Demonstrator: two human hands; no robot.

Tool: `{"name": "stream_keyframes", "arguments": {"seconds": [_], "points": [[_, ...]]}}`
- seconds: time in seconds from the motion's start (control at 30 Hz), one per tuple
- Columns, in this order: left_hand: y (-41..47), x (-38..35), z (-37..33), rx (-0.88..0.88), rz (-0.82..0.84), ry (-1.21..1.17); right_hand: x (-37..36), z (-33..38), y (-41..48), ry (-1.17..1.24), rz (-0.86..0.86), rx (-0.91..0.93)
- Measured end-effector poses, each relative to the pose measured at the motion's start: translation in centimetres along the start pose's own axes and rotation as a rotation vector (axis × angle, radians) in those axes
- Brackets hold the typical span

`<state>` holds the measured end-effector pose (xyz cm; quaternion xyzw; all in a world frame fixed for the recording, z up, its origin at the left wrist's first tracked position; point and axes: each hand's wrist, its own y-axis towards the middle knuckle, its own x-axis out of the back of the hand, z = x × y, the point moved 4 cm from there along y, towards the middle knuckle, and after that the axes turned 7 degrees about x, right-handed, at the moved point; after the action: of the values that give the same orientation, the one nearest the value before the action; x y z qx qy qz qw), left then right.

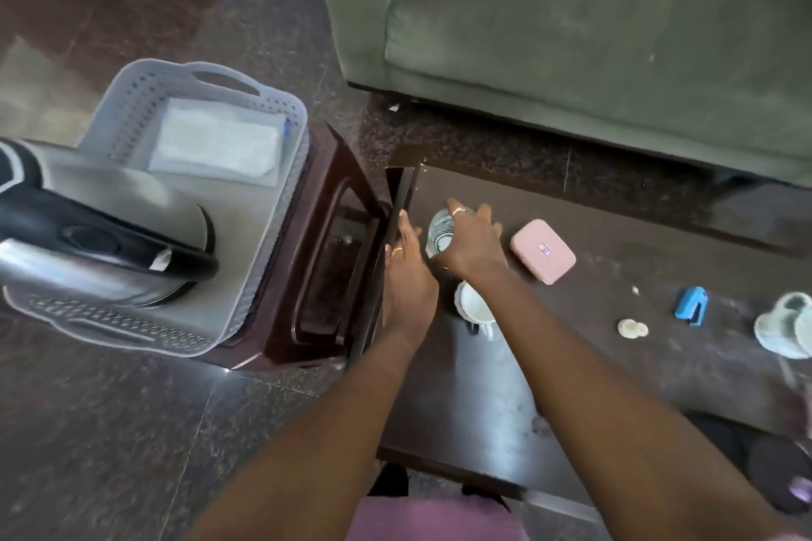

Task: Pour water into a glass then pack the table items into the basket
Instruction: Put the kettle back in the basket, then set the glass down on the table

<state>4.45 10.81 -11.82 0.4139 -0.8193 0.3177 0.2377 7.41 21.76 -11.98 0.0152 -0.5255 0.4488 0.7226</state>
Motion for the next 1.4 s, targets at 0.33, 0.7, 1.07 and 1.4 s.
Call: {"name": "stream_keyframes", "arguments": {"seconds": [0.33, 0.7, 1.07, 1.4], "points": [[-3.4, -5.2, -7.5, -0.239, -0.027, -0.164, 7.4, -7.4, -4.3, 0.152, -0.174, -0.110], [-6.6, -16.7, -15.1, -0.245, 0.395, -0.241, 13.3, -21.6, -6.2, 0.125, -0.229, -0.254], [-6.3, -22.7, -17.0, -0.180, 0.369, -0.187, 13.4, -28.0, -3.3, 0.145, -0.195, -0.239], [-6.0, -23.5, -17.0, -0.136, 0.269, -0.188, 13.5, -28.1, -2.5, 0.121, -0.156, -0.211]]}}
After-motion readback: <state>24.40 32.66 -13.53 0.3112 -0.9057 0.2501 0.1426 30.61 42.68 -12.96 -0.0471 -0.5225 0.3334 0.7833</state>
